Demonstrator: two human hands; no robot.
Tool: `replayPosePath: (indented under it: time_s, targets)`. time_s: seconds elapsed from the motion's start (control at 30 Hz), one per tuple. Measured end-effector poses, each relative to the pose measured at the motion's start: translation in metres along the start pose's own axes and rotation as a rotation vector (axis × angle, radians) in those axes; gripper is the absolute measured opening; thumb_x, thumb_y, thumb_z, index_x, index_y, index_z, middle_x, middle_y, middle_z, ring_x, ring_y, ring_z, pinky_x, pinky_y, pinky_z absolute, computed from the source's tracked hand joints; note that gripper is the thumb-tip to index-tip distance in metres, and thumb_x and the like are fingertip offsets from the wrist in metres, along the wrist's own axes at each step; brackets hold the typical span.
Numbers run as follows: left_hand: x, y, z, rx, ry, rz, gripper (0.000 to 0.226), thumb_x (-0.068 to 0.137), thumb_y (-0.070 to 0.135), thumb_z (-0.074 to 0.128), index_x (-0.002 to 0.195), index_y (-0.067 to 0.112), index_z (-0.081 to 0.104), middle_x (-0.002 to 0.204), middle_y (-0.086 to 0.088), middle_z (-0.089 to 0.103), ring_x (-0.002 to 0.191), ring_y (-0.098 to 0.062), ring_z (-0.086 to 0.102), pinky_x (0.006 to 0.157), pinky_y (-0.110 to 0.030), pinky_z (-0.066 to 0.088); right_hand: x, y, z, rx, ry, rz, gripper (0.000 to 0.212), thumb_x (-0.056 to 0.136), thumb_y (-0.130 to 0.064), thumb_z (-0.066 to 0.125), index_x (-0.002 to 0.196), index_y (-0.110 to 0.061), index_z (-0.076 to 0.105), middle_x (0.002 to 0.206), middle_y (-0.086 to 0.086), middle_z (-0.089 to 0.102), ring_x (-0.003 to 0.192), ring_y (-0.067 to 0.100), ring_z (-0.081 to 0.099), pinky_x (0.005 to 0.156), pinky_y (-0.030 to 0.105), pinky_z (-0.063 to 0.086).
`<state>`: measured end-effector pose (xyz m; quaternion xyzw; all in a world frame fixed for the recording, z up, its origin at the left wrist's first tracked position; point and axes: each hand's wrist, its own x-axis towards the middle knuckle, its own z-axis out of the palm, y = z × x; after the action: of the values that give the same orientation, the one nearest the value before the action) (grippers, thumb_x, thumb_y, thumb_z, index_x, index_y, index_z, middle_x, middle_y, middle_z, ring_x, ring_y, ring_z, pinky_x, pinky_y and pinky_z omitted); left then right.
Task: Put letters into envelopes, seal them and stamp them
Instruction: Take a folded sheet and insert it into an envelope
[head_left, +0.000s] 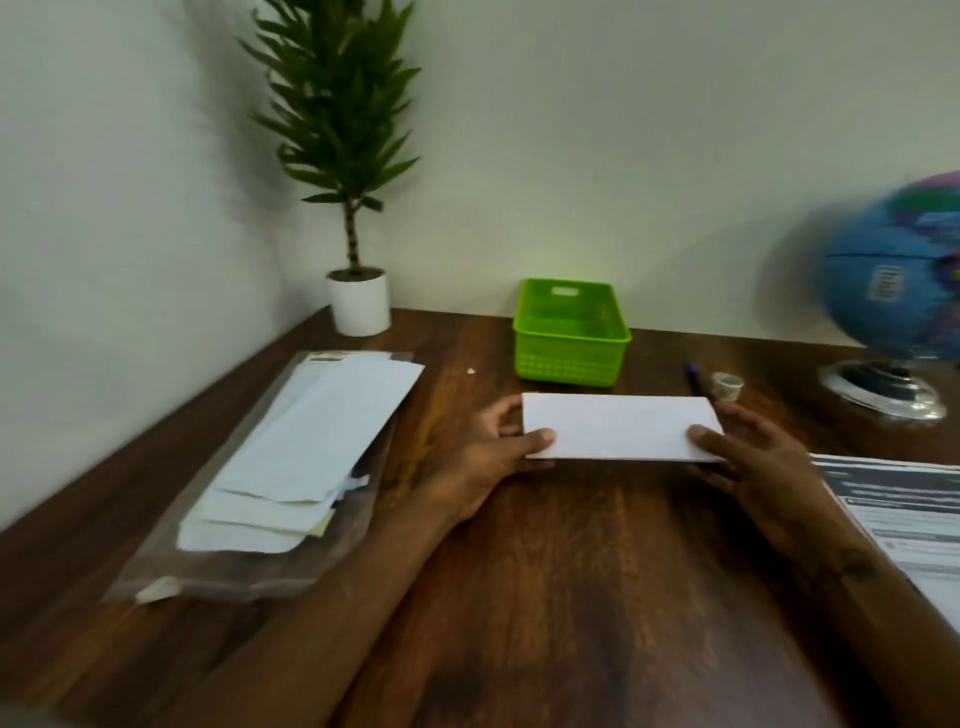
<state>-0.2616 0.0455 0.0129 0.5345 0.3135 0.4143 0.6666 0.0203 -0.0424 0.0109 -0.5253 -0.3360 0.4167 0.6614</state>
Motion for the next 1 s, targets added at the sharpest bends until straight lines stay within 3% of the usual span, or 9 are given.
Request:
replayPosePath:
  time_s: [0.07,0.2,0.3,0.43,0.57,0.7,0.8,0.93,1.0]
  targets:
    - [-0.002,0.001,-0.003,0.015,0.023,0.011,0.060,0.088,0.002,0.074,0.142,0.010,0.050,0.123,-0.016,0.070,0.104,-0.023,0.072,0.077,-0.034,0.063,0.001,-0.002,0.002,-0.075,-0.048,0.078,0.054,0.071,-0.026,0.086,0.121,-0.029,0.067,0.115,-0.003,0.070,0.101,0.023,0.072,0.061,0.030,0.064]
    - [-0.003,-0.002,-0.006,0.042,0.042,0.036,0.052,0.090,0.006,0.073,0.138,0.009,0.054,0.120,-0.013,0.072,0.102,-0.021,0.073,0.074,-0.029,0.062,0.000,-0.003,0.006,-0.205,-0.094,0.147,0.039,0.067,-0.027,0.086,0.102,-0.030,0.071,0.102,-0.001,0.076,0.093,0.022,0.074,0.060,0.030,0.061]
    - [0.000,-0.004,-0.006,0.076,0.113,0.086,0.036,0.091,0.006,0.071,0.126,0.006,0.061,0.118,-0.014,0.072,0.095,-0.020,0.073,0.076,-0.029,0.063,-0.005,-0.001,0.010,-0.209,-0.099,0.113,0.045,0.064,-0.020,0.086,0.106,-0.024,0.073,0.097,0.001,0.081,0.085,0.020,0.080,0.059,0.030,0.063]
    - [0.000,-0.008,-0.008,0.149,0.219,0.171,0.019,0.090,0.007,0.073,0.101,0.021,0.066,0.101,-0.002,0.074,0.077,-0.008,0.074,0.071,-0.024,0.062,-0.011,0.004,0.017,-0.269,-0.084,0.032,0.035,0.075,-0.014,0.087,0.107,-0.021,0.075,0.103,0.003,0.081,0.089,0.020,0.079,0.064,0.031,0.064]
    - [0.004,-0.005,-0.012,0.199,0.270,0.180,0.020,0.090,0.014,0.075,0.102,0.027,0.067,0.094,0.011,0.073,0.075,-0.011,0.076,0.064,-0.019,0.059,-0.009,0.007,0.018,-0.361,-0.051,0.027,0.022,0.081,-0.018,0.087,0.099,-0.024,0.077,0.106,0.002,0.078,0.094,0.021,0.076,0.067,0.032,0.065]
    - [0.005,-0.005,-0.016,0.237,0.321,0.194,0.017,0.092,0.010,0.071,0.108,0.017,0.072,0.107,-0.003,0.075,0.090,-0.013,0.074,0.071,-0.026,0.062,-0.009,0.007,0.015,-0.414,-0.062,0.030,0.021,0.084,-0.019,0.085,0.103,-0.022,0.075,0.112,0.003,0.073,0.102,0.022,0.071,0.069,0.033,0.063]
    - [0.004,-0.003,-0.018,0.370,0.401,0.271,0.021,0.093,0.008,0.069,0.114,0.008,0.073,0.110,-0.009,0.074,0.093,-0.019,0.074,0.073,-0.031,0.063,-0.011,0.005,0.011,-0.465,-0.064,0.018,0.028,0.084,-0.022,0.084,0.110,-0.021,0.073,0.114,0.008,0.071,0.104,0.027,0.069,0.080,0.041,0.062]
    - [-0.003,0.003,-0.017,0.485,0.383,0.311,0.024,0.094,0.008,0.068,0.117,0.000,0.070,0.103,-0.021,0.075,0.073,-0.022,0.073,0.067,-0.029,0.063,-0.005,0.009,0.008,-0.476,-0.089,0.006,0.038,0.067,-0.040,0.087,0.101,-0.032,0.072,0.106,0.012,0.073,0.088,0.032,0.073,0.061,0.040,0.061]
    - [-0.007,0.004,-0.015,0.487,0.369,0.296,0.028,0.095,0.013,0.069,0.119,-0.001,0.069,0.105,-0.021,0.074,0.072,-0.021,0.072,0.064,-0.025,0.062,0.001,0.014,0.009,-0.504,-0.086,0.052,0.044,0.062,-0.046,0.091,0.100,-0.036,0.072,0.108,0.013,0.072,0.086,0.036,0.073,0.058,0.042,0.062]
